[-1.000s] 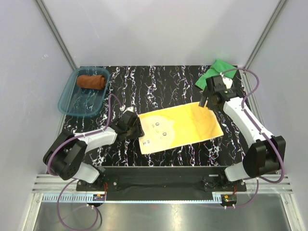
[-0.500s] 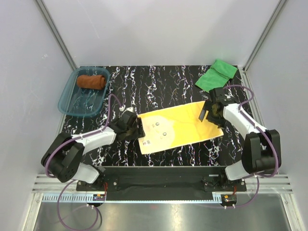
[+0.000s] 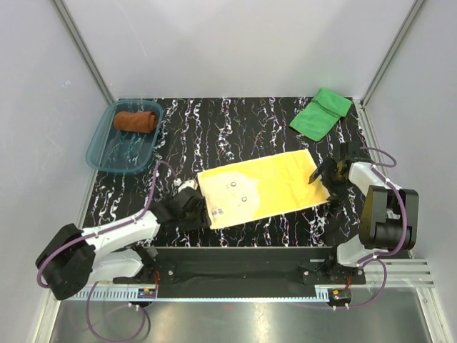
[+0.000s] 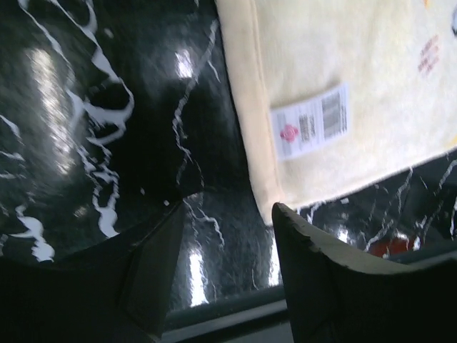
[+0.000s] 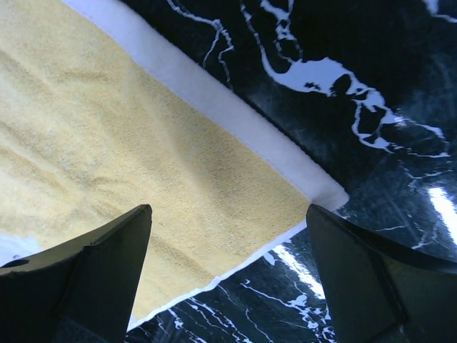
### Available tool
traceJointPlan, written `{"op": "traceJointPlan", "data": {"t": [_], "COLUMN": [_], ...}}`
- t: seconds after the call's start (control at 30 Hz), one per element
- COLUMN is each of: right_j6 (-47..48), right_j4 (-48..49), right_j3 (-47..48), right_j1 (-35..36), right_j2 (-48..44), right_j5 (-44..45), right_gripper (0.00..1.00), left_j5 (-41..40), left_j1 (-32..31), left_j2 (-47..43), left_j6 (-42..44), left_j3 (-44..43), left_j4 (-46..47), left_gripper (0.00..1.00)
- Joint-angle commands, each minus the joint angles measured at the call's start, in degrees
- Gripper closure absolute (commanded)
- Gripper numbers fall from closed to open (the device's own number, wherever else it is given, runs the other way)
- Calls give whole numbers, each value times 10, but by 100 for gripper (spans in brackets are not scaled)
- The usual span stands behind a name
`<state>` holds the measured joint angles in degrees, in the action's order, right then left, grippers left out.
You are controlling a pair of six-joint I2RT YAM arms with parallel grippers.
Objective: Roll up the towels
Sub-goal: Flatten the towel
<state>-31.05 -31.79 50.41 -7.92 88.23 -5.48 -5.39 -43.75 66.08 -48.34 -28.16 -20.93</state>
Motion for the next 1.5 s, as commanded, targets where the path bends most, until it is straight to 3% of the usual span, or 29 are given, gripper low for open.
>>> {"op": "traceJointPlan", "data": {"t": [0.0, 0.13, 0.3, 0.63, 0.7, 0.73, 0.77, 0.83, 0.9, 1.07, 1.47], "right_j6": [-19, -18, -8, 0, 1, 2, 3, 5, 5, 5, 4], "right_j4": [45, 51, 43, 41, 41, 41, 40, 38, 35, 33, 31], "right_j3": [-9, -15, -15, -20, -21, -22, -22, -22, -22, -22, -24], "right_j1": [2, 1, 1, -3, -3, -3, -3, -3, -4, -4, -4], "right_j2": [-25, -23, -32, -33, -35, -36, -38, -43, -48, -50, -57], "right_j5": [-54, -73, -64, -63, -65, -65, -66, -65, -64, -66, -71], "right_gripper": [3, 5, 5, 6, 6, 6, 6, 6, 6, 6, 7], "left_j5": [24, 50, 71, 77, 76, 72, 69, 56, 38, 43, -44], "left_j1": [-33, -46, -60, -77, -79, -81, -84, -87, -88, -95, -105], "left_j2": [-22, -4, 53, 70, 62, 56, 48, 18, -3, -32, -72], "left_j6": [-73, -112, -121, -141, -145, -148, -153, -161, -175, -220, -288], "left_j3": [37, 85, 76, 94, 94, 96, 98, 105, 113, 153, 158], "left_j4": [34, 107, 142, 170, 156, 149, 134, 114, 88, 111, 10], "left_gripper": [41, 45, 47, 74, 68, 47, 39, 27, 22, 21, 29]}}
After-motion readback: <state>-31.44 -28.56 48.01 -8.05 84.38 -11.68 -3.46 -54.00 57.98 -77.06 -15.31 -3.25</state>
